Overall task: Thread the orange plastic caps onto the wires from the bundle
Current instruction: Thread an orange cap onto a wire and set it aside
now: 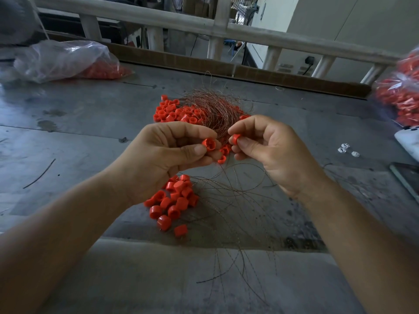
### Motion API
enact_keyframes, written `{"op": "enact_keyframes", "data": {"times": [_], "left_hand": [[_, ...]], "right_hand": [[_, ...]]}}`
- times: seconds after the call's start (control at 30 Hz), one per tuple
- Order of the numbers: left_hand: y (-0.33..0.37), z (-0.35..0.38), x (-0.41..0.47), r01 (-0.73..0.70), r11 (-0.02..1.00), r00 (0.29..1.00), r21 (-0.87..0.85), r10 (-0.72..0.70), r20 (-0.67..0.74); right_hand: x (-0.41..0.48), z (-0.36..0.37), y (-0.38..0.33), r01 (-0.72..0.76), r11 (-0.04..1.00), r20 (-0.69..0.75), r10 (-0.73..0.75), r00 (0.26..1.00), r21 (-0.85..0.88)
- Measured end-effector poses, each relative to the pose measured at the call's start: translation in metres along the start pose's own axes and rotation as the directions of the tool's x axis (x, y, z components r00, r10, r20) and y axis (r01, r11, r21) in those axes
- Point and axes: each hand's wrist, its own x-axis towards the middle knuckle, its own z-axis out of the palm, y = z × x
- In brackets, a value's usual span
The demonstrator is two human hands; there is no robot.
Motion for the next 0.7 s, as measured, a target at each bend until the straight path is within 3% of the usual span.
{"op": "enact_keyframes", "data": {"times": [0.53, 0.7], "left_hand": [[-0.001, 0.000, 0.000, 0.015, 0.998, 1.000, 0.058, -0.014, -0.028], [-0.001, 0.004, 0.000, -0.016, 0.994, 0.999, 0.107, 0.020, -0.038]], "right_hand": [[-0.003, 0.005, -0.002, 0.040, 0.999, -0.006, -0.040, 0.999, -0.014], [-0.006, 0.012, -0.002, 0.141, 0.989, -0.012, -0.142, 0.990, -0.042]]}}
